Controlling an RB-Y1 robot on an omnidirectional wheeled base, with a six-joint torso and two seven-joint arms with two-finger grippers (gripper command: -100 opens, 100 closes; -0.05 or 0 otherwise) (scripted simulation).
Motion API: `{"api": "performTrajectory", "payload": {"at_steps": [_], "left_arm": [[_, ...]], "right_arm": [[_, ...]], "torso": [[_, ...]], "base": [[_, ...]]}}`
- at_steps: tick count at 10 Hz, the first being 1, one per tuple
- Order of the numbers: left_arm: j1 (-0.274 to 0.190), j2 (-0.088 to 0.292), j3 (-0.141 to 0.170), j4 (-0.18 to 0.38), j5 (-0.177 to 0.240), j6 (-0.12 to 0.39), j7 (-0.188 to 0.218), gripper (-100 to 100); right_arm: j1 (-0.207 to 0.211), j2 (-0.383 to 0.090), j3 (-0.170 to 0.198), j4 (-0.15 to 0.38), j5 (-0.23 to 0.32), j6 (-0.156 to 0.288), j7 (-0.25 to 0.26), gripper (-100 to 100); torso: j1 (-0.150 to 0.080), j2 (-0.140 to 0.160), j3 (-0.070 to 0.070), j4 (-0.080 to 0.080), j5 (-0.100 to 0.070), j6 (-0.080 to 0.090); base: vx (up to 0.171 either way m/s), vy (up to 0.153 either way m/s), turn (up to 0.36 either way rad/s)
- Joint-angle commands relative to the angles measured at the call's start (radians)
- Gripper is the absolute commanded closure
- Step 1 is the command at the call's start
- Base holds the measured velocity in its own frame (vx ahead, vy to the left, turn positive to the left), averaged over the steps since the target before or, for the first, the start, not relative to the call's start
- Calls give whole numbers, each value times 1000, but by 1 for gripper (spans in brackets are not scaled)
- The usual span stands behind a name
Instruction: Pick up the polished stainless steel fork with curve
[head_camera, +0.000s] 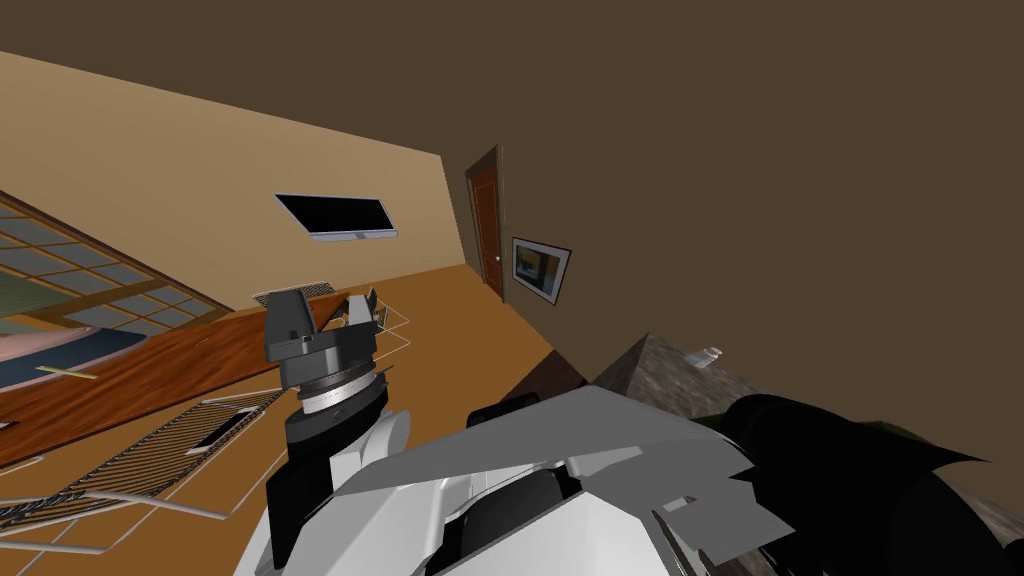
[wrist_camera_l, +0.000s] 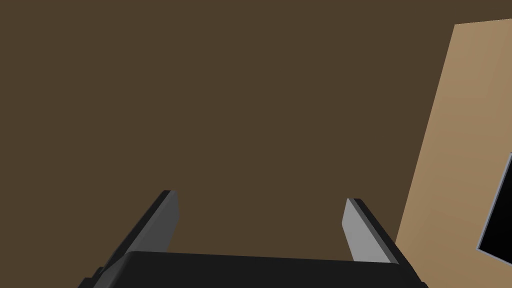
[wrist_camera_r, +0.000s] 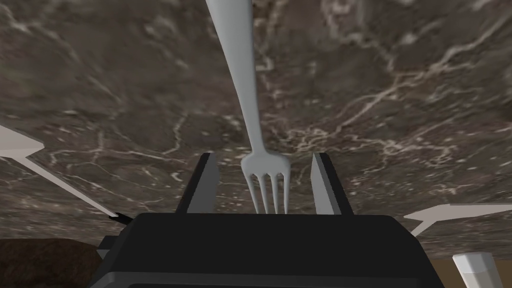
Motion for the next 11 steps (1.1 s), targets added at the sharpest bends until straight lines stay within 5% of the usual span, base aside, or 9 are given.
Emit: {"api": "performTrajectory", "payload": {"at_steps": [1,4,5,6,10,11], "left_arm": [[0,0,0,0,0,0,0,0],[0,0,0,0,0,0,0,0],[0,0,0,0,0,0,0,0],[0,0,0,0,0,0,0,0],[0,0,0,0,0,0,0,0],[0,0,0,0,0,0,0,0]], "right_arm": [[0,0,0,0,0,0,0,100],[0,0,0,0,0,0,0,100],[0,0,0,0,0,0,0,0],[28,-15,-11,-22,2,-7,-17,100],[38,-18,-13,-34,2,-4,-24,100],[37,-18,-13,-31,2,-6,-23,0]], "torso": [[0,0,0,0,0,0],[-1,0,0,0,-1,0],[-1,0,0,0,-1,0],[-1,0,0,0,-1,0],[1,0,0,0,0,0],[0,0,0,0,0,0]], "base": [[0,0,0],[0,0,0],[0,0,0],[2,35,-22],[2,23,-9],[0,0,0]]}}
